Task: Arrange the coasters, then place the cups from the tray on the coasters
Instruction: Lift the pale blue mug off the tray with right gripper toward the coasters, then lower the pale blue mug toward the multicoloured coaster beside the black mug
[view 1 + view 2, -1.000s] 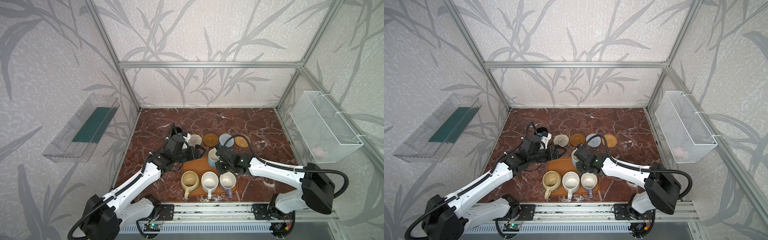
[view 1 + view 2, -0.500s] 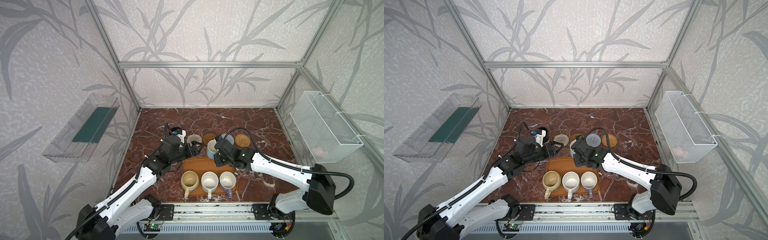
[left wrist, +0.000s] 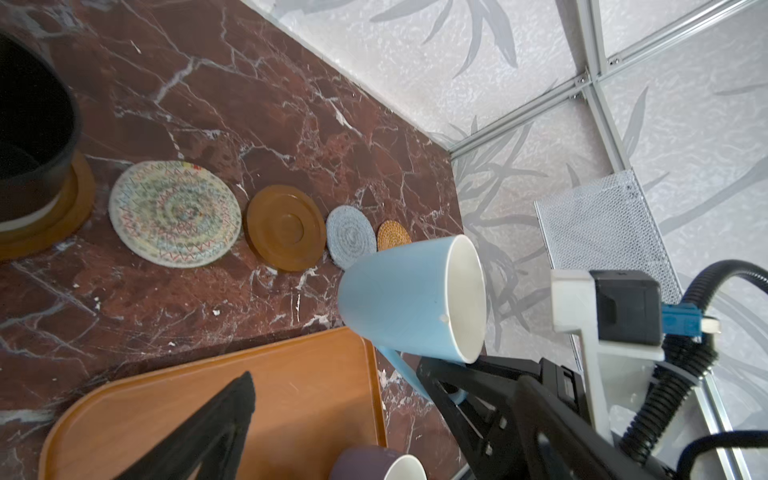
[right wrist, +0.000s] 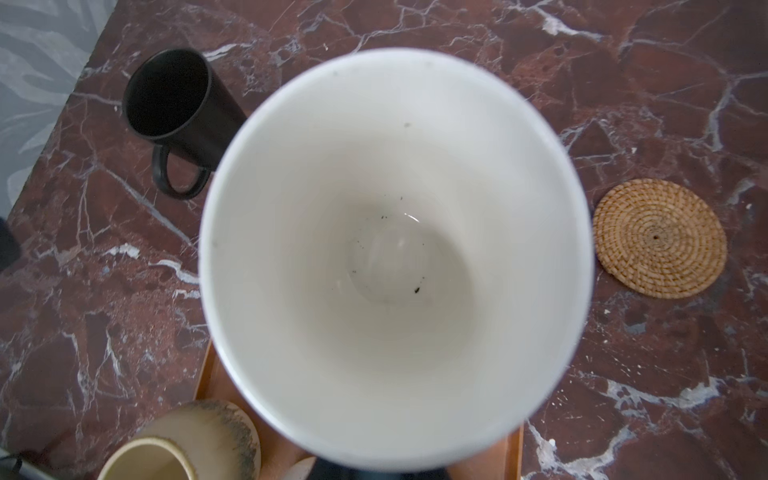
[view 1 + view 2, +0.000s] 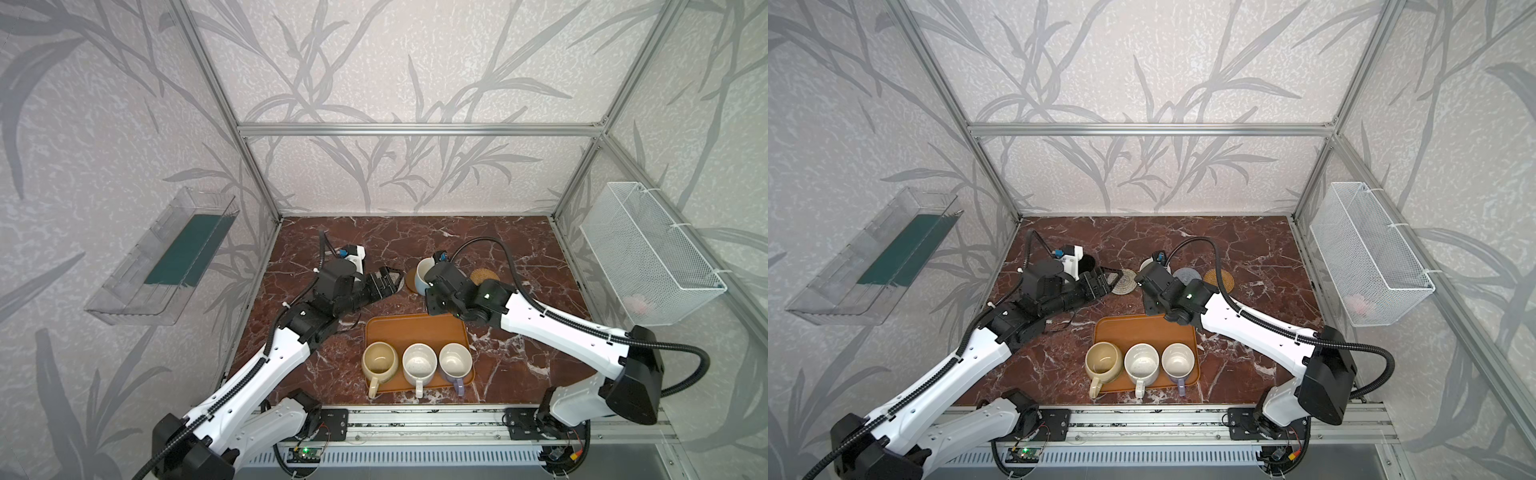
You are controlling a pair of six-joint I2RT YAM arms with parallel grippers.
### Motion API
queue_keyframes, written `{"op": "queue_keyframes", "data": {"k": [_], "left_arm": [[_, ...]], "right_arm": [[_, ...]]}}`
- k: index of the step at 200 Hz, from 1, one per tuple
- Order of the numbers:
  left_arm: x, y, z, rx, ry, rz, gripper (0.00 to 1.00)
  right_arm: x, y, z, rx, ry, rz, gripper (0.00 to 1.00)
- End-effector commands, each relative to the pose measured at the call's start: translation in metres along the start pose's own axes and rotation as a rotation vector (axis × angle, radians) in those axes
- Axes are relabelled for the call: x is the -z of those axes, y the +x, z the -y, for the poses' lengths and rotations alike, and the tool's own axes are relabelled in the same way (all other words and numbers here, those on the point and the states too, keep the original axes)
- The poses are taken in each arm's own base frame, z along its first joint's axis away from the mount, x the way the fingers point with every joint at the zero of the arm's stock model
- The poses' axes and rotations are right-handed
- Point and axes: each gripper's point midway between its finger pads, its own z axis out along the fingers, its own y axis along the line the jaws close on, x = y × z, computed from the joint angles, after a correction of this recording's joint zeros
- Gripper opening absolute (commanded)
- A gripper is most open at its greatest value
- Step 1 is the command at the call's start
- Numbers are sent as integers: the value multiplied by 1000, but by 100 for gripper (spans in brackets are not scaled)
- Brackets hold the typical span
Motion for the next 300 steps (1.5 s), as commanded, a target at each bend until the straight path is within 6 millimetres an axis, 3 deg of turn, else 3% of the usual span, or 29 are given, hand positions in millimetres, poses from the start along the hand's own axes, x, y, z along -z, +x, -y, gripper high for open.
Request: {"op": "queue_keyframes", "data": {"k": [1, 67, 72, 140, 182, 253, 300], "left_arm": [[9, -19, 1, -5, -11, 33, 99], [29, -40, -31, -2, -126, 56, 99], [31, -41, -33, -3, -133, 56, 99], [29, -46, -51, 70, -127, 41, 99], [36, -60, -73, 128, -175, 80, 99], [37, -56, -105, 195, -232, 114, 99], [34, -51, -116, 211, -247, 106, 98]], "right_arm": [[7, -31, 3, -80, 87, 89, 0], [-15, -49, -19, -135, 102, 76, 0], [-27, -43, -21, -122, 119, 52, 0], [-69, -60, -54, -143, 121, 29, 0], [-94, -65, -73, -145, 107, -3, 0], [-136, -56, -81, -118, 127, -63, 0], [-151, -51, -79, -99, 174, -94, 0]]}}
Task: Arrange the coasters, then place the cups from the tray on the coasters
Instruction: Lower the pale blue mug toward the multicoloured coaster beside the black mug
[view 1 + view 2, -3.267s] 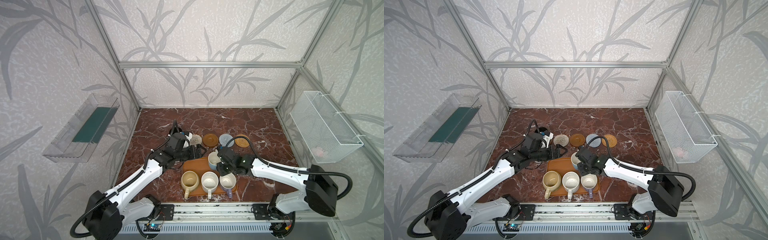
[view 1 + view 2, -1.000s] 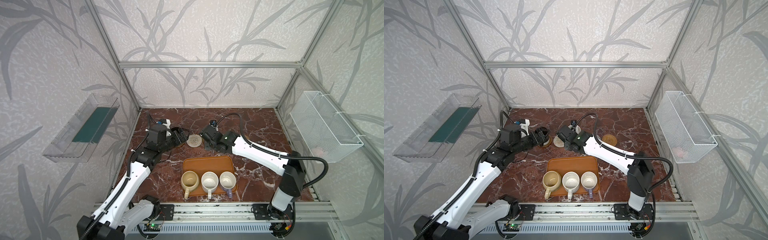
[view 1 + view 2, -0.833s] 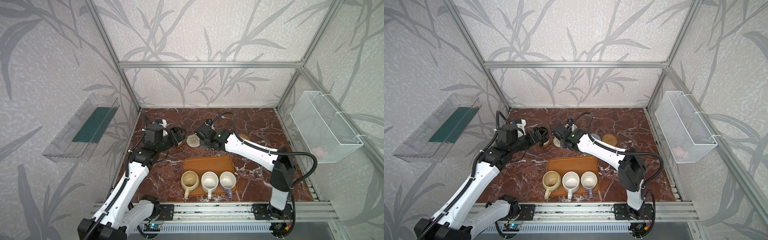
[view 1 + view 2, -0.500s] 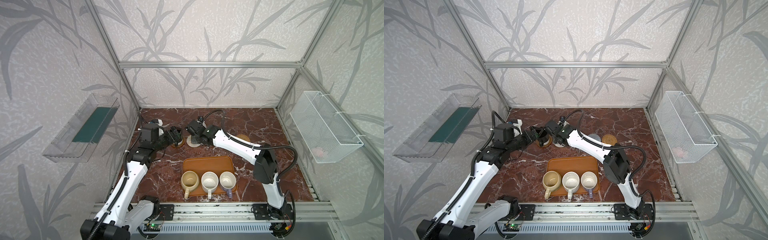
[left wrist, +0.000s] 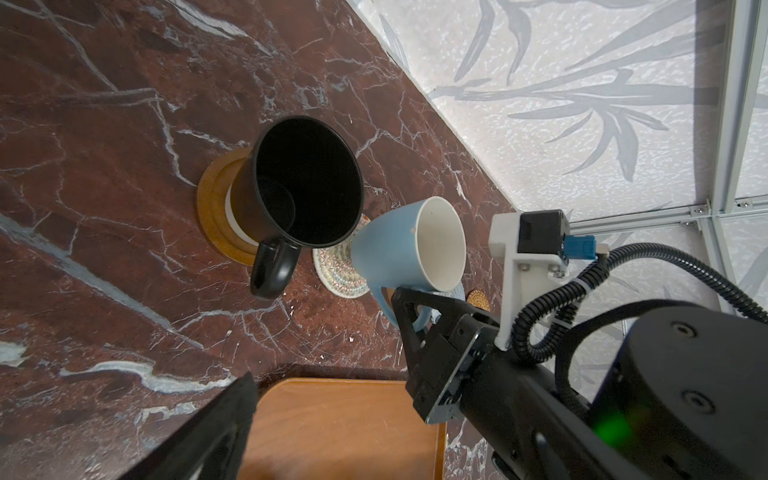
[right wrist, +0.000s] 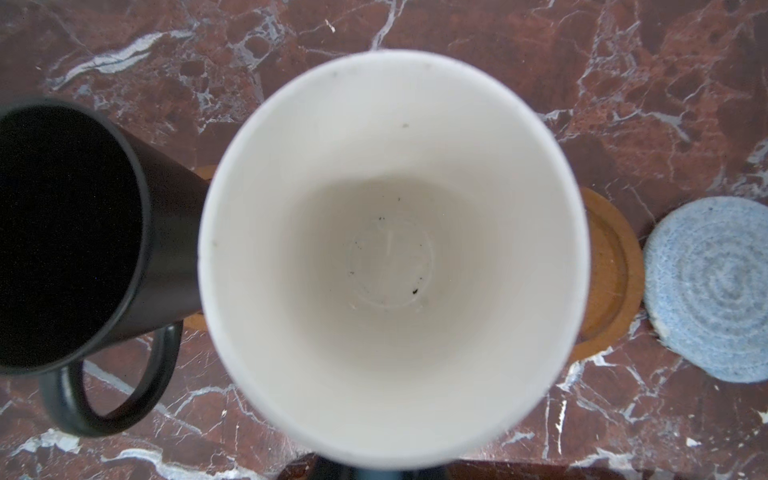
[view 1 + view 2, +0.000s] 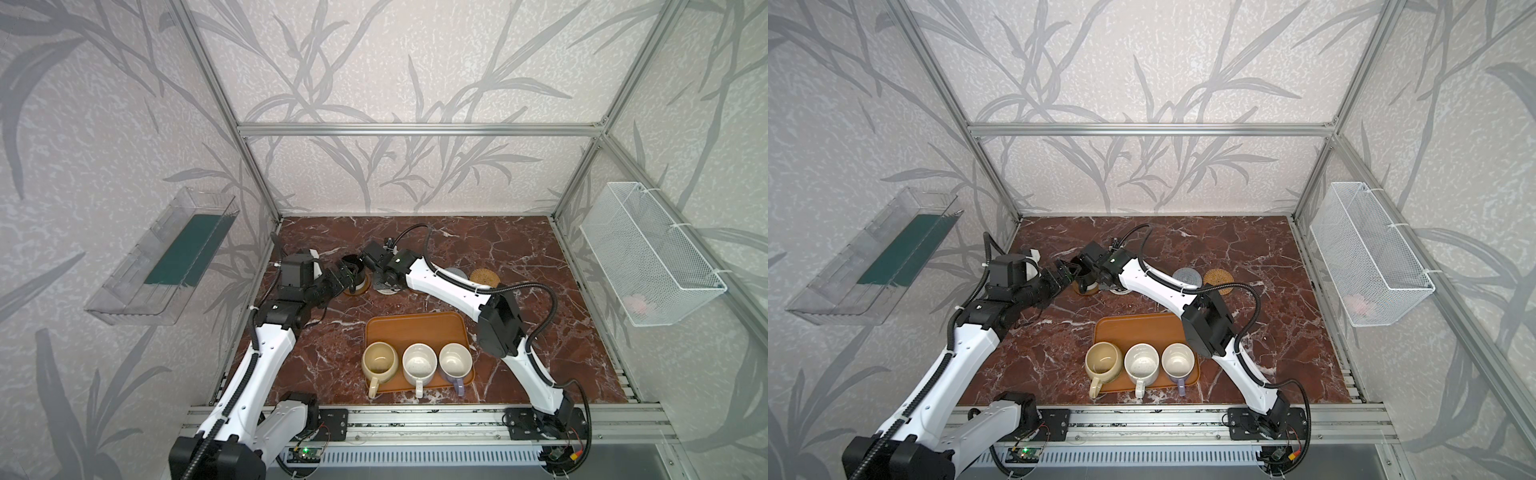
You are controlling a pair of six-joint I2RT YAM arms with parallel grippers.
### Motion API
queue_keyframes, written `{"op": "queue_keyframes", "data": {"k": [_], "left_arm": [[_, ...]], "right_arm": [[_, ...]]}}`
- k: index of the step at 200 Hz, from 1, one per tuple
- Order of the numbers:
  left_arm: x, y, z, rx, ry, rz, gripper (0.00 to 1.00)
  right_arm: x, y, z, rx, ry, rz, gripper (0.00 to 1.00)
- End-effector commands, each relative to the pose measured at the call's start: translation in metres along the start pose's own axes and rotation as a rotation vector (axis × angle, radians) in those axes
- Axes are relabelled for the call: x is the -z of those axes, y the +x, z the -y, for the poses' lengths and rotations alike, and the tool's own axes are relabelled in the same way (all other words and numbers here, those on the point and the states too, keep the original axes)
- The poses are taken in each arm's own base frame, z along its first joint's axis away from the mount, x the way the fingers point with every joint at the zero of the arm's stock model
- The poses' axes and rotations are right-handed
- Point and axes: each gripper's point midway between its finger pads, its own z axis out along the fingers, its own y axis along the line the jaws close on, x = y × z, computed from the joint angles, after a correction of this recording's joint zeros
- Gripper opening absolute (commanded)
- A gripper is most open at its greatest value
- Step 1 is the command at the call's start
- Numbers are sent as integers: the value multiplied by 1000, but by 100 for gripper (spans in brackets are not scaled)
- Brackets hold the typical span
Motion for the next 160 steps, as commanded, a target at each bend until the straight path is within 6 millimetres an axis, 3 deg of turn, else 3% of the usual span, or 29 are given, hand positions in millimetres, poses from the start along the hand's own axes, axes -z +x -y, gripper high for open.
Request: {"op": "queue_keyframes", "data": {"k": [1, 61, 160], "left_arm": [[1, -3, -1, 13, 6, 18, 98], [-2, 0, -6, 21, -1, 1, 97], [-2, 3, -11, 26, -7, 3, 97]], "right_arm": [[10, -18, 1, -8, 13, 46, 0], [-5, -21, -8, -11, -22, 38, 0], [-20, -1, -4, -10, -12, -47, 0]]}}
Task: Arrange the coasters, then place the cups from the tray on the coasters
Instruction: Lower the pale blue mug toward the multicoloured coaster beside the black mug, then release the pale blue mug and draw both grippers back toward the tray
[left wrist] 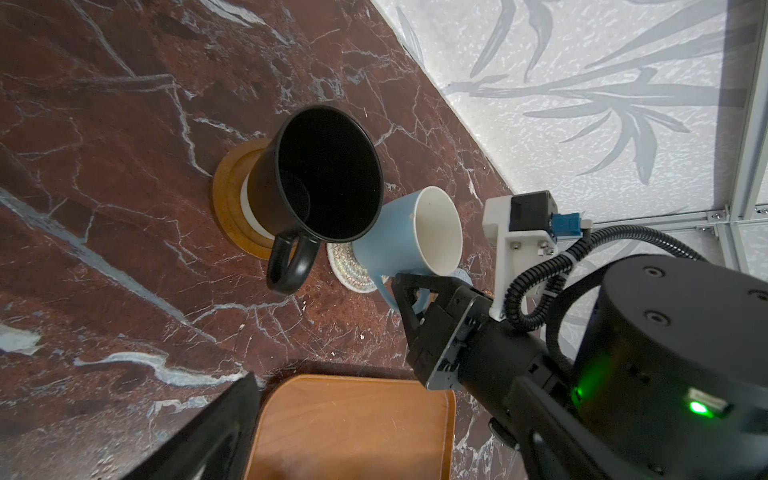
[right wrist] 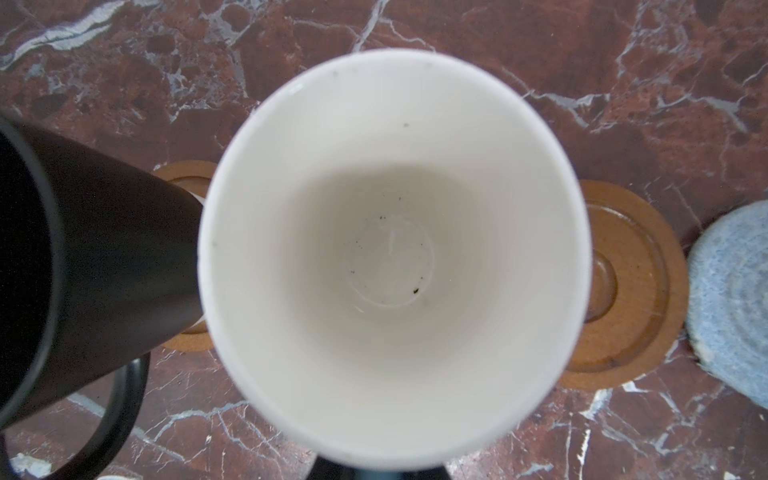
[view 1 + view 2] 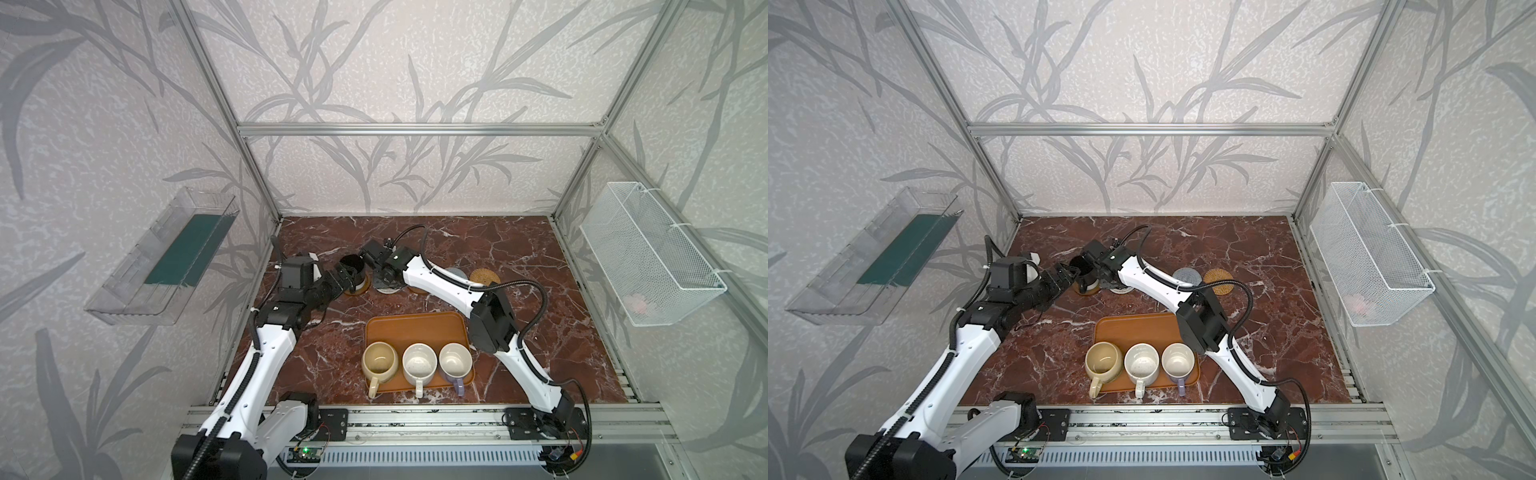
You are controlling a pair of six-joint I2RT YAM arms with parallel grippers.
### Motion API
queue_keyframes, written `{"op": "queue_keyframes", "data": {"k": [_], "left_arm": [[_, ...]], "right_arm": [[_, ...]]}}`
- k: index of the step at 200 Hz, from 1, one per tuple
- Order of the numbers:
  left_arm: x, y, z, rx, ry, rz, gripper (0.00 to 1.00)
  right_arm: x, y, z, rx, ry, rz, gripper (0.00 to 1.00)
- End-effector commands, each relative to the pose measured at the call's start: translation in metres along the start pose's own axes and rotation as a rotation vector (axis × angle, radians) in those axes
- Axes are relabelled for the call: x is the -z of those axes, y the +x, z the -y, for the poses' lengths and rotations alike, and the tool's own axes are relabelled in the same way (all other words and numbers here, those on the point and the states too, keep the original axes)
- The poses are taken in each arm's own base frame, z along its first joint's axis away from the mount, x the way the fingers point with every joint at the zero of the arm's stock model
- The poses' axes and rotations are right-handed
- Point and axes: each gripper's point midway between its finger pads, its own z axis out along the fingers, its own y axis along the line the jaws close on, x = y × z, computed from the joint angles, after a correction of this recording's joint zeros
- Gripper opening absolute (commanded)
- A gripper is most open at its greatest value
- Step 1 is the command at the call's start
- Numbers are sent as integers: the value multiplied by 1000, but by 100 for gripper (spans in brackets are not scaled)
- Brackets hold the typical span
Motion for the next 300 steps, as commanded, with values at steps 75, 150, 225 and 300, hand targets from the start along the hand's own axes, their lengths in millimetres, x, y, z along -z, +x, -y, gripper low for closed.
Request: {"op": "queue_keyframes", "data": {"k": [75, 150, 225, 300], "left_arm": [[2, 1, 4, 17, 31, 3, 98], [10, 0, -1, -24, -21, 5, 99], [16, 6, -2, -46, -28, -16, 99], [39, 38, 1, -136, -63, -90, 99]], "right_arm": [[-1, 5, 5, 8, 24, -25, 17], [-4, 7, -5, 9, -23, -37, 42], [4, 6, -6, 25, -41, -38, 96], [61, -6, -3, 14, -190, 64, 99]]}}
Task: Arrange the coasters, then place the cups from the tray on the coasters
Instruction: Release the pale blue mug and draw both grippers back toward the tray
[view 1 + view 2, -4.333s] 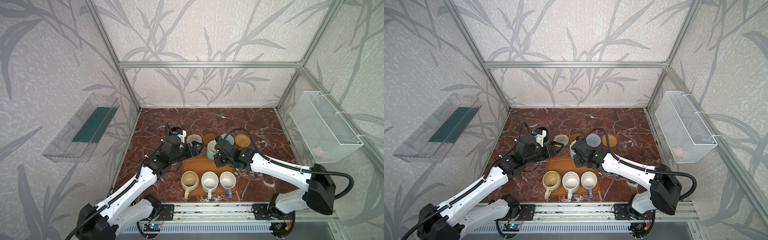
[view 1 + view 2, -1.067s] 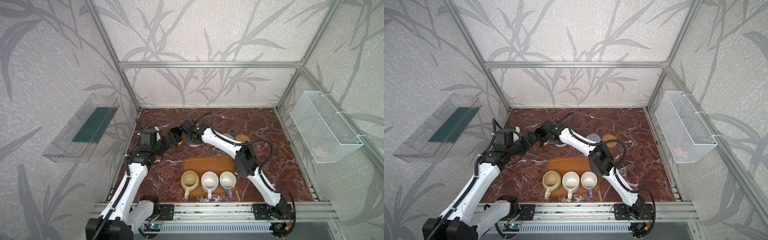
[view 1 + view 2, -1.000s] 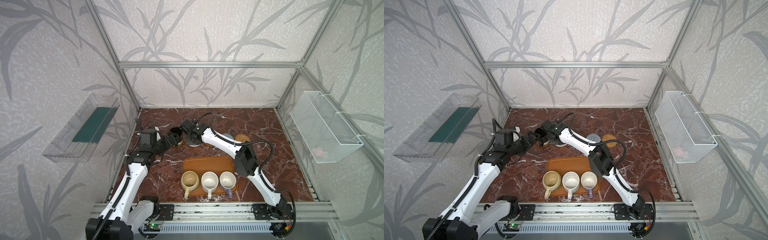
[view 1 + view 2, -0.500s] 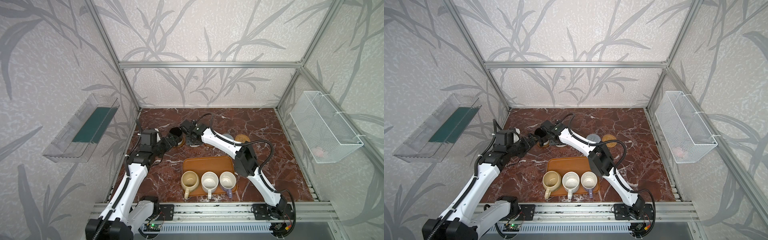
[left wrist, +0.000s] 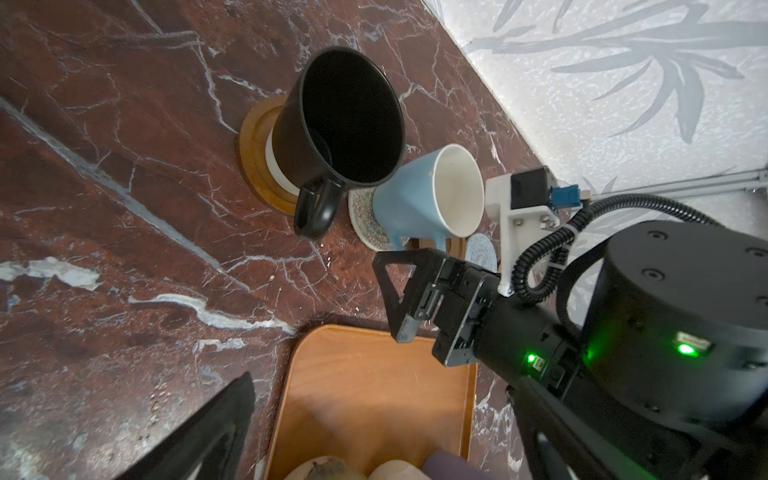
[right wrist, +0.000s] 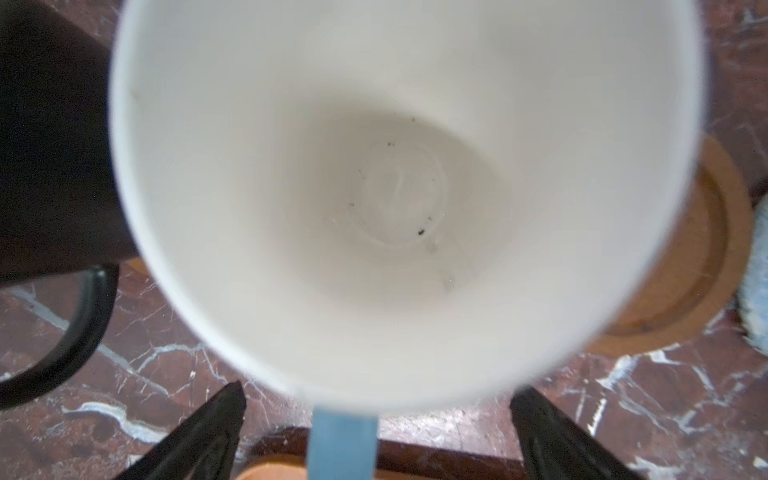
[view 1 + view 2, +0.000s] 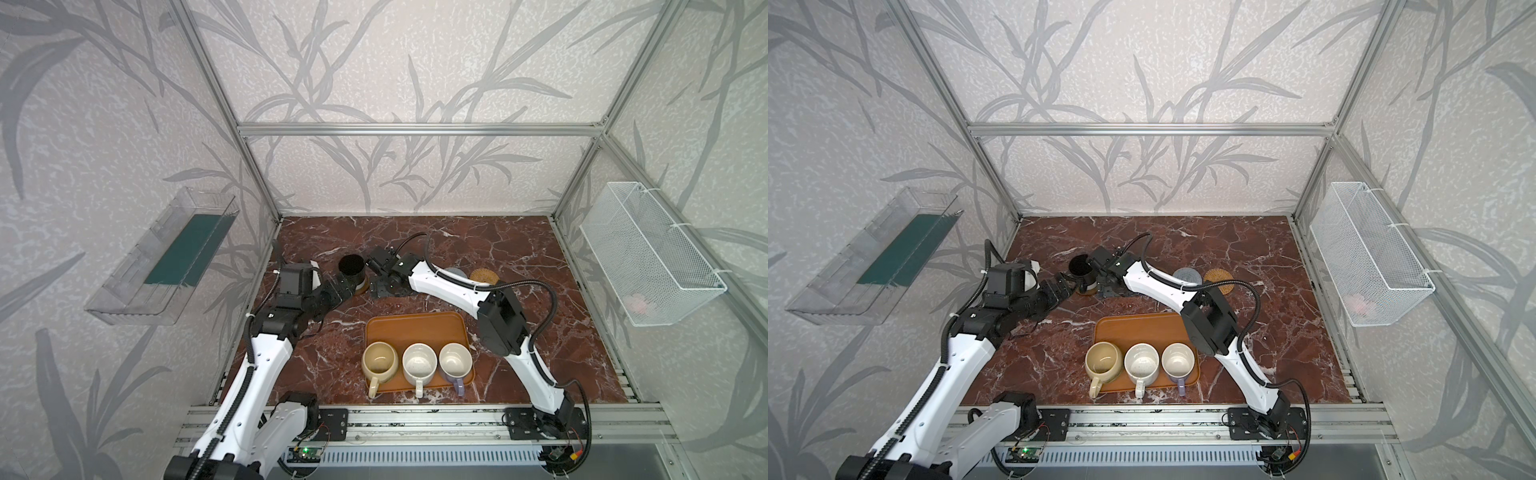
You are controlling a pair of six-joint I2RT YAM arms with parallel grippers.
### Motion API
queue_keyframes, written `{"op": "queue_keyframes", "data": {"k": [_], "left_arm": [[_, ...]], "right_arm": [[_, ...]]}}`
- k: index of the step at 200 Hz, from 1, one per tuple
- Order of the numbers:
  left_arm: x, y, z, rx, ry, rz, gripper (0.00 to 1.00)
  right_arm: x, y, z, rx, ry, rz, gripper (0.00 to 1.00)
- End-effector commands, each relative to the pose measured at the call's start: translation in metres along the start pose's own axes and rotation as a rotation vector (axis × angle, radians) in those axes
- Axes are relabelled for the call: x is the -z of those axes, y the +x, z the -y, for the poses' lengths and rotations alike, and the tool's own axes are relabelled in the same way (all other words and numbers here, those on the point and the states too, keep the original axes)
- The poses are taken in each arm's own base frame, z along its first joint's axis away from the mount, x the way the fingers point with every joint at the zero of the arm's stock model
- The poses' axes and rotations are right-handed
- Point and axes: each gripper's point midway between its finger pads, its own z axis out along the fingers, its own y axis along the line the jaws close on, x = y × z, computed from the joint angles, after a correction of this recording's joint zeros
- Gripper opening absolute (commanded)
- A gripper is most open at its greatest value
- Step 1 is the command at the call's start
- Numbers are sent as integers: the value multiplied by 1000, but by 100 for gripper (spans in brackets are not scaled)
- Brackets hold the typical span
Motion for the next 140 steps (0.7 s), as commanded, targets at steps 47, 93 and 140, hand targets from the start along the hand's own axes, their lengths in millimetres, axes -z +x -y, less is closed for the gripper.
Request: {"op": "queue_keyframes", "data": {"k": [47, 93, 140], "left_arm": [[22, 47, 6, -145, -70, -82, 99], [19, 92, -7, -224, -144, -182, 99], [20, 124, -23, -266, -191, -271, 99]], "right_arm": [[97, -32, -12, 60, -216, 195, 99], [128, -16, 0, 101, -326, 222, 99], [154, 12, 18, 174, -404, 245, 99]]}}
